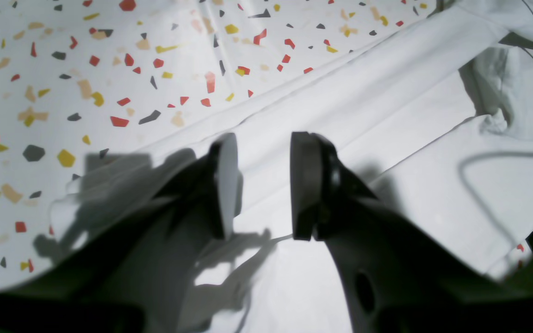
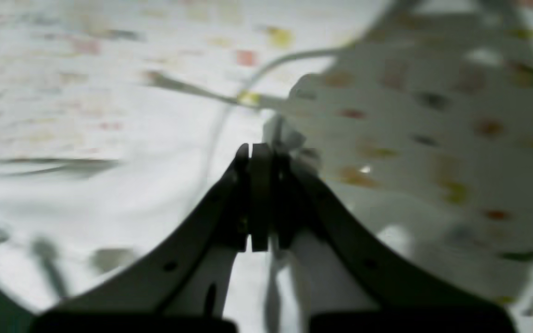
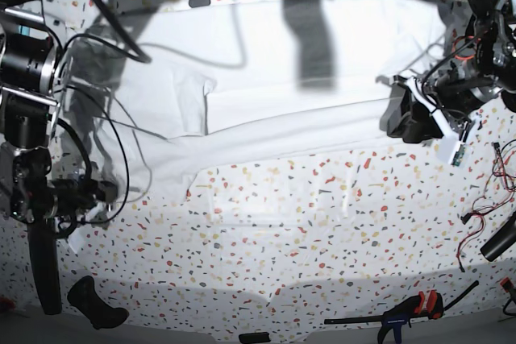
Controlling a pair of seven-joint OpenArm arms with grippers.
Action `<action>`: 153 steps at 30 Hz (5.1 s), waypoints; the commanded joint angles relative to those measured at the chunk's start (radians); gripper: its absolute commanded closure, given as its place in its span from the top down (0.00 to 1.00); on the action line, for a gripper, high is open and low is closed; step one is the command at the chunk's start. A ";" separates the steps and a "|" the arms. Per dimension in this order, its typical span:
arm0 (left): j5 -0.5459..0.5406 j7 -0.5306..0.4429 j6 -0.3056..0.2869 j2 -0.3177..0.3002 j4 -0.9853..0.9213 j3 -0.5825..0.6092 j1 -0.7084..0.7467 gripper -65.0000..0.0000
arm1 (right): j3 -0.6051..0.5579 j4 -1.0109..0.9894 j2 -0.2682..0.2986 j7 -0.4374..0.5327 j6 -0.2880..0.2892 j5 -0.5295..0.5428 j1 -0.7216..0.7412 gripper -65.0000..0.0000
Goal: Fold the T-shirt properly
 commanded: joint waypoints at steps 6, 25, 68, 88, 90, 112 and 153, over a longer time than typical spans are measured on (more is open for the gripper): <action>-0.003 -0.023 -0.004 -0.012 0.017 -0.006 -0.011 0.29 | -0.001 0.061 0.018 -0.058 0.008 0.130 0.033 0.00; -0.004 -0.023 -0.004 -0.012 0.017 -0.006 -0.011 0.29 | -0.029 0.752 0.037 -0.157 0.008 0.383 -0.313 0.00; -0.003 -0.023 -0.004 -0.012 0.017 -0.006 -0.010 0.29 | 0.629 1.439 0.037 -0.121 0.008 0.251 -1.229 0.00; 0.111 -0.105 -0.008 -0.012 -0.029 -0.006 -0.008 0.29 | 0.603 1.090 0.062 0.093 0.008 0.109 -1.177 0.00; 0.237 -0.128 -0.034 -0.012 -0.069 -0.006 -0.013 0.29 | 0.575 1.090 0.062 0.093 0.008 0.109 -1.177 0.00; 0.087 -0.027 -0.143 -0.023 -0.399 -0.006 -0.160 0.57 | 0.373 1.090 0.062 0.088 0.008 0.098 -1.177 0.00; -0.341 0.293 -0.200 -0.099 -0.054 -0.006 -0.105 0.00 | 0.374 1.090 0.070 0.065 0.008 0.098 -1.172 0.00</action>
